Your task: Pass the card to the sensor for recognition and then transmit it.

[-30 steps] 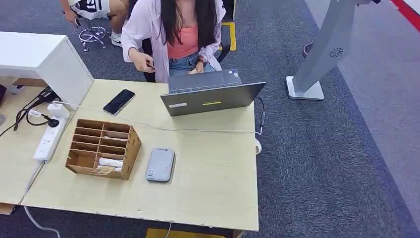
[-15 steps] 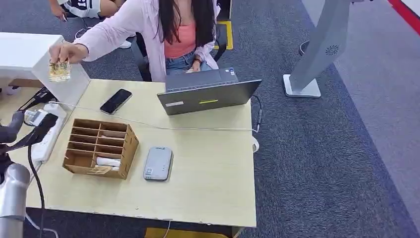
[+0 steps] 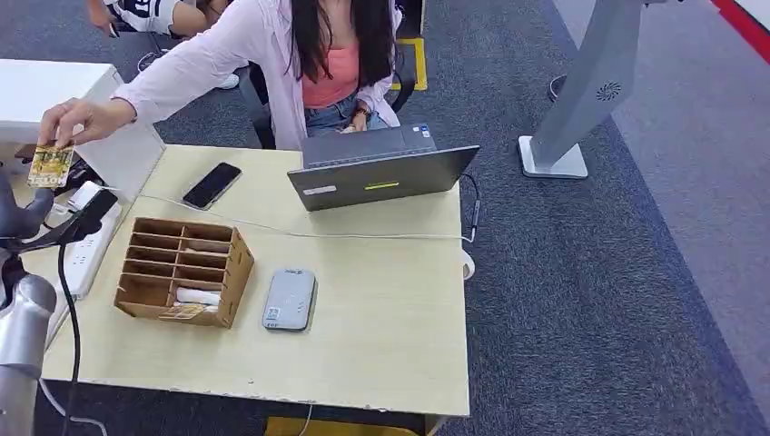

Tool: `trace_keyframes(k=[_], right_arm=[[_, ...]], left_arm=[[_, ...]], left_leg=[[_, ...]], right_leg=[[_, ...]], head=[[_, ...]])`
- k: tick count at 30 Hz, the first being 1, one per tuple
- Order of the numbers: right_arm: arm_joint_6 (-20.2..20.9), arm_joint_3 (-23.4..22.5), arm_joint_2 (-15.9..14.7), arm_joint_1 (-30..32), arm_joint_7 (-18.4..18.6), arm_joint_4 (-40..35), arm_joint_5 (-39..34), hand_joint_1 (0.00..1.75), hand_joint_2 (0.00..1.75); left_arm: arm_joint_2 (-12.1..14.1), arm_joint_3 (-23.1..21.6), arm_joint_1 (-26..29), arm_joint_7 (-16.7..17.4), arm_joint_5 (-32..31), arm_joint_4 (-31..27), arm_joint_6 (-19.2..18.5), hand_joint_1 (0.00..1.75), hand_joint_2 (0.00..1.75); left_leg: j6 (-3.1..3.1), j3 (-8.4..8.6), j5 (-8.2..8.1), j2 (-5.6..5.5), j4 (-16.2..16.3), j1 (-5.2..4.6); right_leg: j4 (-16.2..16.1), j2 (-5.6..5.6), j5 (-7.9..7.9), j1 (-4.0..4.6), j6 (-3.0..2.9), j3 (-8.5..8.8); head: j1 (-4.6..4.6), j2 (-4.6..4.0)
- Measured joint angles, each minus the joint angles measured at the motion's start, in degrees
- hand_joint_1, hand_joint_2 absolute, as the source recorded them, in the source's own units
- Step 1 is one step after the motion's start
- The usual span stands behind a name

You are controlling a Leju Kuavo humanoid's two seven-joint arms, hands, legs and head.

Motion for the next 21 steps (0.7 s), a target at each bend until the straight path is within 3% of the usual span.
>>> trace_keyframes(k=[9, 10, 21], right_arm=[[0.0, 0.0, 0.0, 0.0, -0.2, 0.0, 0.0, 0.0, 1.75], [0.0, 0.0, 0.0, 0.0, -0.2, 0.0, -0.1, 0.0, 1.75], [-0.1, 0.0, 0.0, 0.0, -0.6, 0.0, -0.2, 0.0, 1.75]], left_arm=[[0.5, -0.8, -0.3, 0.0, 0.2, 1.4, 0.0, 0.0, 1.75], [0.5, -0.9, -0.3, 0.0, 0.2, 1.4, 0.0, 1.75, 1.75], [0.4, -1.0, -0.3, -1.6, 1.2, 1.4, 0.0, 1.75, 1.75]], left_leg=[[0.0, 0.0, 0.0, -0.01, 0.0, 0.0], [0.0, 0.0, 0.0, -0.01, 0.0, 0.0], [0.0, -0.01, 0.0, -0.01, 0.0, 0.0]], right_leg=[[0.0, -0.01, 0.0, 0.0, 0.0, 0.0], [0.0, -0.01, 0.0, 0.0, 0.0, 0.0], [0.0, -0.01, 0.0, 0.0, 0.0, 0.0]], head=[[-0.02, 0.0], [0.02, 0.0], [0.0, 0.0]])
